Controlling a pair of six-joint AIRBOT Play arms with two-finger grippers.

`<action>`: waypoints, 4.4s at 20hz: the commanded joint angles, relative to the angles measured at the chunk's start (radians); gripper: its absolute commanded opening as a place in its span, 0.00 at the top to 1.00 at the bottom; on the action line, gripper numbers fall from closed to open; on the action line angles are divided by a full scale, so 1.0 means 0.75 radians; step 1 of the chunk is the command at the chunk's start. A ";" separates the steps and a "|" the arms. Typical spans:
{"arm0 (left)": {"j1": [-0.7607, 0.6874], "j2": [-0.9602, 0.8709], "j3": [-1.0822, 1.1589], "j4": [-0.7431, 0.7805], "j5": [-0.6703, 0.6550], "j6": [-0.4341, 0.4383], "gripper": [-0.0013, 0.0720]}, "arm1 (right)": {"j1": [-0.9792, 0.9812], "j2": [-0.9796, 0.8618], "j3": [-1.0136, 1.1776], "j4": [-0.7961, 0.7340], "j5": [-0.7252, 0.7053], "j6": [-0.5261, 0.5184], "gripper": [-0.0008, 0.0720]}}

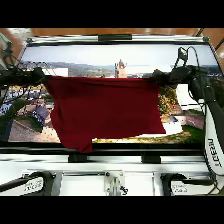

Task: Fold the shirts.

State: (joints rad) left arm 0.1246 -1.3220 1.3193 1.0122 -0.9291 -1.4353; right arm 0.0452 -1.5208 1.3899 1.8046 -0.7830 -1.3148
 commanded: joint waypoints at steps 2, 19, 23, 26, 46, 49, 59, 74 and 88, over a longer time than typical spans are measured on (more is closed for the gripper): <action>-0.052 -0.235 0.004 -0.106 -0.051 0.007 0.87 | 0.001 -0.101 -0.007 0.074 0.116 0.095 0.62; 0.272 0.345 -0.965 -0.009 -0.509 0.054 0.17 | -0.556 0.163 0.001 0.126 -1.058 -0.487 0.05; 0.213 0.302 -0.992 -0.019 -0.437 0.098 0.18 | -0.520 0.161 -0.002 0.130 -0.987 -0.487 0.05; 0.138 0.241 -0.992 -0.024 -0.350 0.093 0.18 | -0.516 0.162 -0.002 0.130 -0.964 -0.486 0.05; 0.064 0.354 -0.936 -0.024 -0.292 0.038 0.93 | -0.383 0.006 -0.632 0.213 -0.623 -0.468 0.06; 0.067 0.386 -0.936 -0.024 -0.291 0.039 0.93 | -0.330 0.007 -0.630 0.216 -0.550 -0.446 0.63; 0.091 0.533 -0.113 -0.020 -0.321 0.157 0.94 | -0.322 0.436 -0.024 0.455 -0.549 -0.721 0.88; 0.091 0.836 0.991 0.215 -0.454 -0.093 0.93 | -0.322 1.132 0.608 0.093 -0.510 -0.544 0.87; 0.090 0.466 0.133 0.316 -0.676 0.014 0.93 | -0.322 0.414 0.144 -0.010 -1.069 -0.472 0.87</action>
State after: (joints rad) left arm 0.1913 -0.8696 1.6173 1.2346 -1.4601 -1.4570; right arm -0.1955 -1.0687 1.6501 1.8072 -1.5791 -1.6791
